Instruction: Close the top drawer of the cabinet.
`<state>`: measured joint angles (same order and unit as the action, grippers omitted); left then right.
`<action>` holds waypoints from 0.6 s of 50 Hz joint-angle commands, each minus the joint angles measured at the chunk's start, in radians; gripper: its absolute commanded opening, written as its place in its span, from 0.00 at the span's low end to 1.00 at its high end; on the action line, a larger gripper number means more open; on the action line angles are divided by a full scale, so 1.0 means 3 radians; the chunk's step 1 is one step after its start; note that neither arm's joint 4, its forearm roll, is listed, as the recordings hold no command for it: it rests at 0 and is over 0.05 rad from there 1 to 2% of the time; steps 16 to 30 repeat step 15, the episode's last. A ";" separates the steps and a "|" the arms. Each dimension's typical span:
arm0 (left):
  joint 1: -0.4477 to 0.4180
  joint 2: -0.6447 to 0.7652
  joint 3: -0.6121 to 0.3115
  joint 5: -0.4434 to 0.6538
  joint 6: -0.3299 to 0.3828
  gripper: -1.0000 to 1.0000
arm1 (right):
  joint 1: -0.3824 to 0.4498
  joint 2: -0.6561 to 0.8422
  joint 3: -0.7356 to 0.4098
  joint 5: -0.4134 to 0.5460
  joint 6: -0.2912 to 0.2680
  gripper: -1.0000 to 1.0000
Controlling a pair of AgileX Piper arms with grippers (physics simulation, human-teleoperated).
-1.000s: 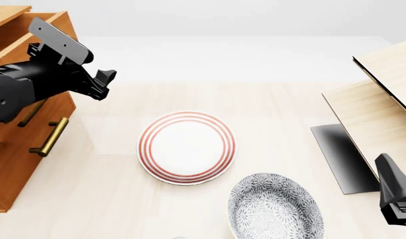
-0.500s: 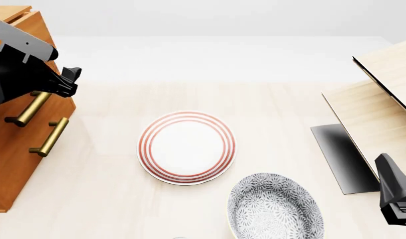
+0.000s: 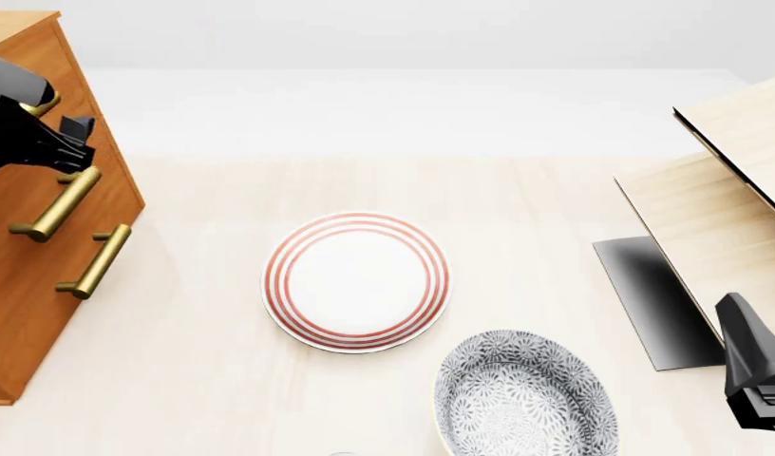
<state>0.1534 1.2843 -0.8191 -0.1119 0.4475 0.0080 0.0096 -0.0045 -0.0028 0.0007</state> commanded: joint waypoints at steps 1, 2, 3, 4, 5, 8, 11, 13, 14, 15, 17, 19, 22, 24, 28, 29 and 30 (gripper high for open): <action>0.0324 0.0181 -0.0017 -0.0098 0.0181 1.00 | 0.0000 0.0000 0.0000 0.0000 0.0000 1.00; 0.0315 0.0169 -0.0011 -0.0092 0.0181 1.00 | 0.0000 0.0000 0.0000 0.0000 0.0000 1.00; 0.0293 0.0139 0.0009 -0.0094 0.0192 1.00 | 0.0000 0.0000 0.0000 0.0000 -0.0001 1.00; 0.0293 0.0138 0.0010 -0.0094 0.0192 1.00 | 0.0000 0.0000 0.0000 0.0000 -0.0001 1.00; 0.0163 0.0032 0.0068 -0.0087 0.0198 1.00 | 0.0000 0.0000 0.0000 0.0000 0.0000 1.00; 0.0164 0.0017 0.0125 -0.0138 0.0225 1.00 | 0.0000 0.0000 0.0000 0.0000 0.0000 1.00; 0.0026 -0.0132 0.0187 -0.0121 0.0178 1.00 | 0.0000 0.0000 0.0000 0.0000 0.0000 1.00; -0.0071 -0.0247 0.0227 -0.0091 0.0144 1.00 | 0.0000 -0.0001 0.0000 0.0000 0.0000 1.00; -0.0130 -0.0323 0.0261 -0.0086 0.0125 1.00 | 0.0000 0.0000 0.0000 0.0000 0.0000 1.00; -0.0205 -0.0383 0.0255 -0.0017 0.0013 1.00 | 0.0000 -0.0001 0.0000 0.0000 0.0001 1.00; -0.0205 -0.0383 0.0255 -0.0017 0.0013 1.00 | 0.0000 -0.0001 0.0000 0.0000 0.0001 1.00; -0.0205 -0.0383 0.0255 -0.0017 0.0013 1.00 | 0.0000 -0.0001 0.0000 0.0000 0.0001 1.00; -0.0205 -0.0383 0.0255 -0.0017 0.0013 1.00 | 0.0000 -0.0001 0.0000 0.0000 0.0001 1.00; -0.0205 -0.0383 0.0255 -0.0017 0.0013 1.00 | 0.0000 -0.0001 0.0000 0.0000 0.0001 1.00; -0.0205 -0.0383 0.0255 -0.0017 0.0013 1.00 | 0.0000 -0.0001 0.0000 0.0000 0.0001 1.00; -0.0205 -0.0383 0.0255 -0.0017 0.0013 1.00 | 0.0000 -0.0001 0.0000 0.0000 0.0001 1.00; -0.0205 -0.0383 0.0255 -0.0017 0.0013 1.00 | 0.0000 -0.0001 0.0000 0.0000 0.0001 1.00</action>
